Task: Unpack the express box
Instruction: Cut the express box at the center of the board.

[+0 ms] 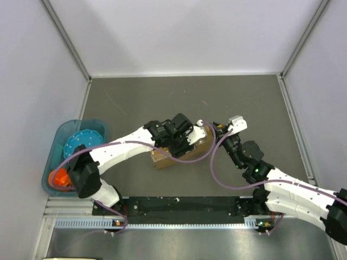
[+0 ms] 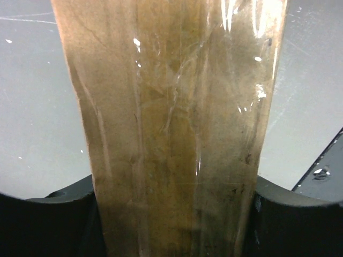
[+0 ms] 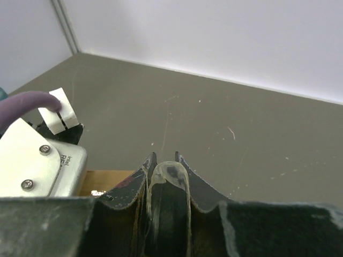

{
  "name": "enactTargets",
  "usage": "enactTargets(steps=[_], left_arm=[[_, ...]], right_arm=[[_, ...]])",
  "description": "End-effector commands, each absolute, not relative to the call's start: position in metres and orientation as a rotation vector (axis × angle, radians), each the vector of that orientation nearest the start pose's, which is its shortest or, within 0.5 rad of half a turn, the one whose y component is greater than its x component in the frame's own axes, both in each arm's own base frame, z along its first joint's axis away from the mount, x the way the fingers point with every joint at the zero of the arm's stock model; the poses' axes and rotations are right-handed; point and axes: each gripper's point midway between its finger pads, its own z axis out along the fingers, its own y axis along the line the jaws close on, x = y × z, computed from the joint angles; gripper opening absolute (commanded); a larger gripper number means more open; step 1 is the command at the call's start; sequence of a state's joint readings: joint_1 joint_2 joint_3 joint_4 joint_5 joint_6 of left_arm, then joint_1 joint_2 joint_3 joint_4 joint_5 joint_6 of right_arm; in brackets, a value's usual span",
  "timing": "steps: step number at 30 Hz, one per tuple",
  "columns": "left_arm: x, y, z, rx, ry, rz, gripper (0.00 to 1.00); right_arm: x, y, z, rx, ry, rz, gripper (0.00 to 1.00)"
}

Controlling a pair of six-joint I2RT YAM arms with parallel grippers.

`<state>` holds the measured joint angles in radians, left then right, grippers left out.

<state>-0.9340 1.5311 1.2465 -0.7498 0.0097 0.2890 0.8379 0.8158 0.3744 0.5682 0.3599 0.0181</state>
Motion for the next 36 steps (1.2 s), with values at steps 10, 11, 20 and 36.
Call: enactTargets(steps=[10, 11, 20, 36], left_arm=[[0.213, -0.290, 0.126, 1.315, 2.322, -0.318, 0.00], [0.214, -0.289, 0.126, 1.313, 2.323, -0.310, 0.00], [0.215, -0.290, 0.123, 1.321, 2.328, -0.307, 0.00], [0.233, -0.280, 0.113, 1.193, 2.541, -0.239, 0.00]], right_arm=[[0.247, 0.201, 0.256, -0.308, 1.444, 0.444, 0.00], [0.244, 0.204, 0.258, -0.332, 1.432, 0.464, 0.00], [0.235, 0.213, 0.260, -0.391, 1.413, 0.517, 0.00], [0.157, 0.159, 0.400, -0.438, 1.073, 0.665, 0.00]])
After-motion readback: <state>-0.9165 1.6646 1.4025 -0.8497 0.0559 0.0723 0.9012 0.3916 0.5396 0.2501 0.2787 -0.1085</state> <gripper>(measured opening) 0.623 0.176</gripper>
